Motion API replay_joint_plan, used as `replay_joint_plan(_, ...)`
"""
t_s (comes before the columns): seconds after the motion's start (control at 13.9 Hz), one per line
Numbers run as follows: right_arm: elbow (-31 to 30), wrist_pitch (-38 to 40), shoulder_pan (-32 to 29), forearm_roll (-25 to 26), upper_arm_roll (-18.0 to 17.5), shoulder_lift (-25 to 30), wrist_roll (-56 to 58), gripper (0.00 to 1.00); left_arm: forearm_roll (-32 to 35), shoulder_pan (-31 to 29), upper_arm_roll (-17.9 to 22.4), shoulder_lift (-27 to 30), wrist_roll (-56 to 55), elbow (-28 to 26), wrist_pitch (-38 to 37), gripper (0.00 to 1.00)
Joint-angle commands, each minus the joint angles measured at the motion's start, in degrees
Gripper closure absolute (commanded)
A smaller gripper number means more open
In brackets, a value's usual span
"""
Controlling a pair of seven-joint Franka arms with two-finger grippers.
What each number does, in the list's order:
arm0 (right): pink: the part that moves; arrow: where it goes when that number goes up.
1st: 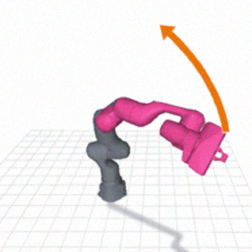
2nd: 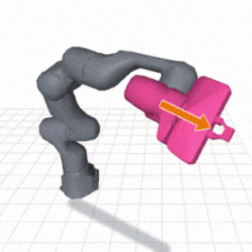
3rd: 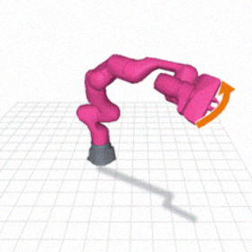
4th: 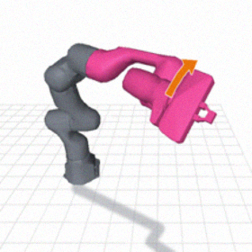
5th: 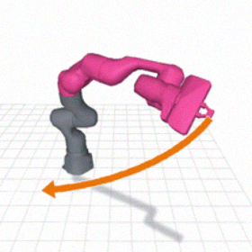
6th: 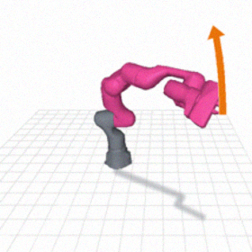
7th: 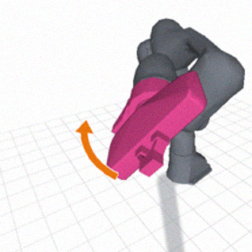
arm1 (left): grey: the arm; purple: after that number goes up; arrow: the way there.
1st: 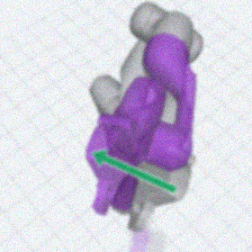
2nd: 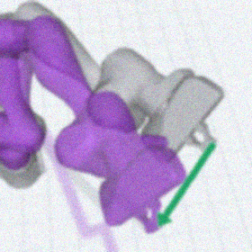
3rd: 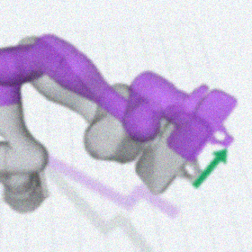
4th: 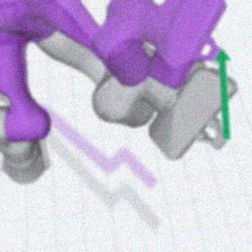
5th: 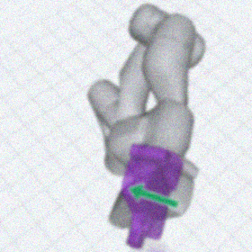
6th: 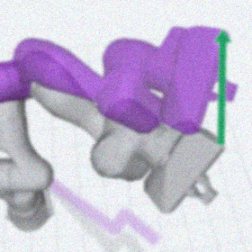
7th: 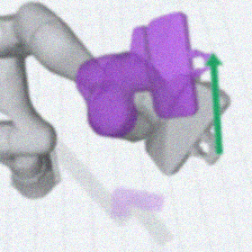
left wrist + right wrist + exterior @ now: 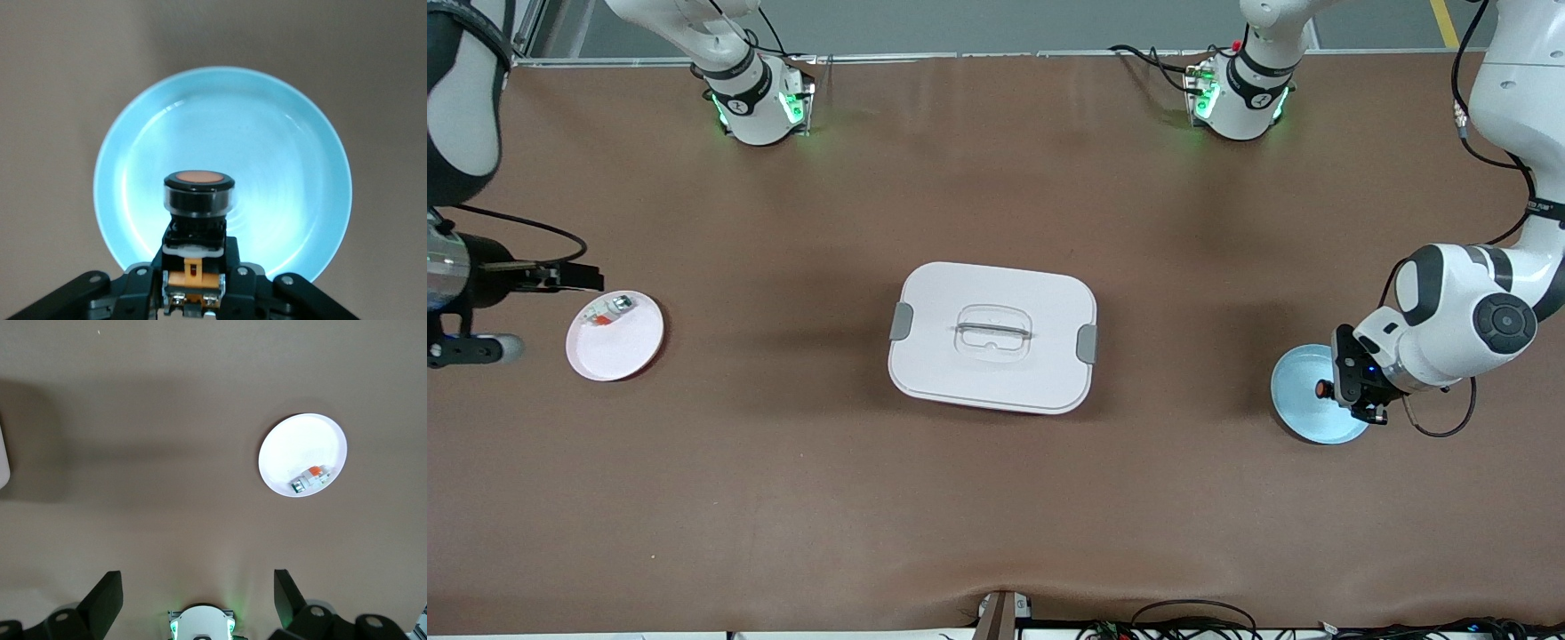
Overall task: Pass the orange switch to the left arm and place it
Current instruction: 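Lower the switch onto the blue plate and open the left gripper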
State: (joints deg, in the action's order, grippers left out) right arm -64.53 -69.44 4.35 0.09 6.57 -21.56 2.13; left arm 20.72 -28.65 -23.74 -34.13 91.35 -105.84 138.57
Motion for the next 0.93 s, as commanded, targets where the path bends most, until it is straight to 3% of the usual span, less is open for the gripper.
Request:
replay_joint_plan(0.0,0.11,0.79,-1.71,0.61,-0.68,3.88,0.68,0.0,1.95,-0.18,-0.78,0.21,0.58,-0.86,1.35,0.98)
replay_joint_plan(0.22,-0.07,1.06,-1.28,0.78,-0.77,4.94,0.77,0.0,5.38,-0.53,-0.78,-1.19,0.58,-1.04,3.19,0.97)
replay_joint_plan(0.36,-0.59,0.18,-1.62,-0.09,-1.03,6.79,0.77,0.0,5.38,-0.36,-0.78,-2.16,0.32,-0.77,4.68,0.8)
replay_joint_plan(0.5,-2.78,0.01,-1.19,-0.53,-1.11,8.53,0.77,0.0,5.29,-0.27,-0.78,-3.13,-0.3,-0.77,5.65,0.71)
replay_joint_plan(0.79,-13.93,-4.12,-1.27,-0.53,-1.12,15.04,0.77,0.0,5.29,-0.18,-0.78,-3.22,-4.41,-1.82,5.57,0.56)
replay_joint_plan(0.86,-16.65,-5.26,-1.28,-0.53,-1.12,16.62,0.77,0.0,5.29,-0.18,-0.78,-2.96,-6.61,-2.26,5.57,0.45)
